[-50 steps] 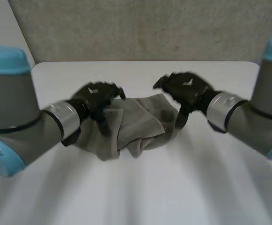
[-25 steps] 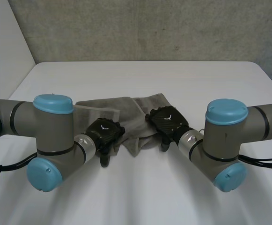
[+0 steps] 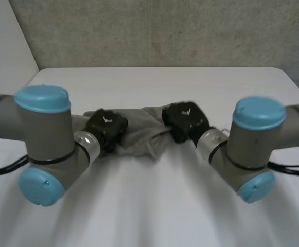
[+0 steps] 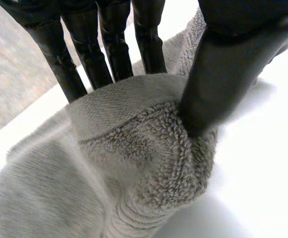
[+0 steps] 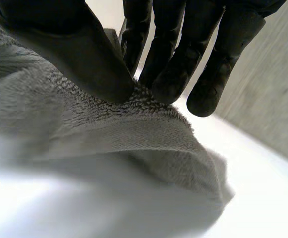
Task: Fold the towel.
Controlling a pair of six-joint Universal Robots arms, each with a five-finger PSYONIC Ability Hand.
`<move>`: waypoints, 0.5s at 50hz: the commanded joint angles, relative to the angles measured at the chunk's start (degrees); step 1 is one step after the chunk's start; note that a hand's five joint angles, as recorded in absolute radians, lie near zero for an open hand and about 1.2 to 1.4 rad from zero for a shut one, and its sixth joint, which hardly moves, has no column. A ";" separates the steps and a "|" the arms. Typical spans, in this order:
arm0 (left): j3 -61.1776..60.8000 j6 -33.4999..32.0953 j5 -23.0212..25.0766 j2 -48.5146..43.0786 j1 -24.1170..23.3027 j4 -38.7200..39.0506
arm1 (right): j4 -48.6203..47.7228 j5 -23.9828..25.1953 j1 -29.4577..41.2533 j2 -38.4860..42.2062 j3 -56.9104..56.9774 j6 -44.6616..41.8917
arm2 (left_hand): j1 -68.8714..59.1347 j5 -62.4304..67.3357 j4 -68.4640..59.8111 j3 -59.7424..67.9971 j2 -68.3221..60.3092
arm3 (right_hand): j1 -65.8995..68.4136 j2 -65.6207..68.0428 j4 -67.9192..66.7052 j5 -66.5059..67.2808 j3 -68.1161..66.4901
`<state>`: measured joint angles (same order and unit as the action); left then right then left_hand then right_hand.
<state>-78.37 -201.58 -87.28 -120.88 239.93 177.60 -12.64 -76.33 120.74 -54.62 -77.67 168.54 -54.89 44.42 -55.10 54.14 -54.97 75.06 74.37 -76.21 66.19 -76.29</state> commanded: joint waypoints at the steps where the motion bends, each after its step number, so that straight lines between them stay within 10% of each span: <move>1: -0.03 3.20 -0.08 8.19 0.27 0.02 | 4.65 1.27 -2.35 -11.12 1.12 1.70 | -8.80 9.27 -8.58 9.55 -8.72 | 4.94 5.63 -3.79 3.81 -3.71; 18: 1.03 17.62 -0.79 21.57 1.68 -1.82 | 36.99 11.91 -10.44 -21.49 15.27 -1.73 | -23.94 24.41 -23.73 24.69 -23.86 | 4.94 5.63 -3.79 3.81 -3.71; 25: 2.78 18.15 -0.88 17.28 1.68 -7.26 | 49.71 11.38 -10.53 -15.62 15.71 -19.79 | -24.29 24.76 -24.08 25.04 -24.22 | 4.94 5.63 -3.79 3.81 -3.71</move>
<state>-76.90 -183.42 -88.10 -99.64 241.72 174.12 28.85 -63.90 110.05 -74.77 -61.90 161.87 -74.04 64.13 -76.45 74.99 -74.56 75.37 74.37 -76.22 66.33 -76.41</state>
